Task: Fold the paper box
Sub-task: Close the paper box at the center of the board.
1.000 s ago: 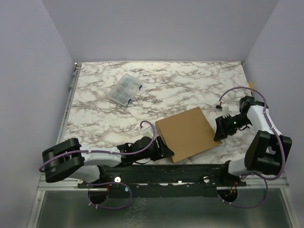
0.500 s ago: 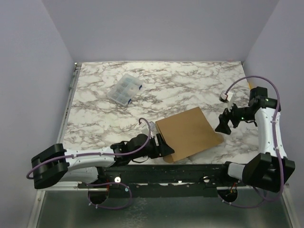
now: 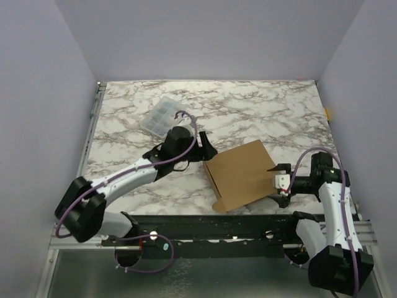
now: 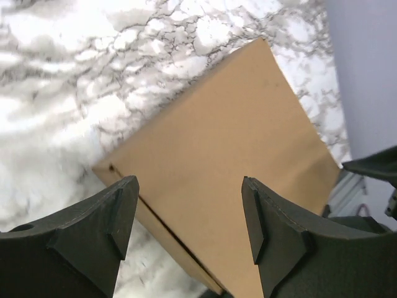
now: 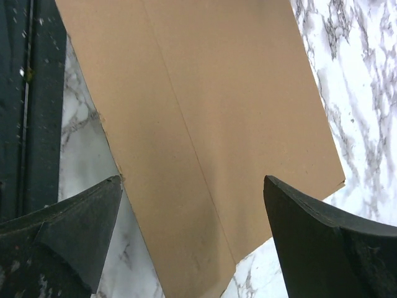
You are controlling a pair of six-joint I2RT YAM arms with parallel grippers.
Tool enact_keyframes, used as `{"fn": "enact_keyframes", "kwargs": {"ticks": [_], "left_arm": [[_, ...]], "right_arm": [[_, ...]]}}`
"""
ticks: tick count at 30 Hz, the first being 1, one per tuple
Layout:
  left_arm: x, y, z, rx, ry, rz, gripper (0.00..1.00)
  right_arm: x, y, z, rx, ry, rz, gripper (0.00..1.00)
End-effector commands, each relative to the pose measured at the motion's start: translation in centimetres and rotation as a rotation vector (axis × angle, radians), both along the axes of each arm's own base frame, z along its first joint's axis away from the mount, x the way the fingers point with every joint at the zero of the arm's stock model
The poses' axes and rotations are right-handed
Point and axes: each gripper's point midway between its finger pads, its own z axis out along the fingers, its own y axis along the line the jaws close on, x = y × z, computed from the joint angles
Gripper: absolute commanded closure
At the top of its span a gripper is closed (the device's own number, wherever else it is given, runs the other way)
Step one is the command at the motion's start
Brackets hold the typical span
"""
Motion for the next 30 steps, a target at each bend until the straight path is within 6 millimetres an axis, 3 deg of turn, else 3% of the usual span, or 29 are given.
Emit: {"fn": "enact_keyframes", "kwargs": {"ticks": [1,3,5,12,19,23,27,30], "left_arm": [[3.6,-2.6,-2.6,0.115,-0.047,-0.200,0.27],[3.4,-5.4,-2.9,0.052,-0.015,-0.332,0.28],[3.3,-6.5,-4.2,0.064,0.019,-0.400,0.29],[1.7,-5.0,-10.7,0.172,0.166,-0.426,0.37],[-0.1,-5.6,-14.5,0.154,0.325,-0.472,0.44],[-0.4,-6.5,-14.2,0.109,0.358,-0.508,0.45],[-0.2,-7.4,-11.6,0.037,0.352,-0.536,0.44],[0.8,-7.5,-9.7,-0.006,0.341,-0.520,0.43]], "right_arm": [[1.4,0.2,-1.2,-0.046,-0.225,0.078,0.00],[0.9,0.1,-2.8,-0.076,-0.229,0.102,0.00],[0.4,-0.1,-4.3,-0.102,-0.235,0.115,0.00],[-0.1,-0.7,-8.3,-0.177,-0.244,0.151,0.02],[1.5,-1.3,-11.1,-0.249,-0.281,0.165,0.20],[3.0,-0.1,-10.4,-0.213,-0.386,0.151,0.29],[5.1,1.1,-6.6,-0.077,-0.358,0.040,0.48],[6.0,1.3,-4.6,-0.011,-0.260,-0.023,0.50]]}}
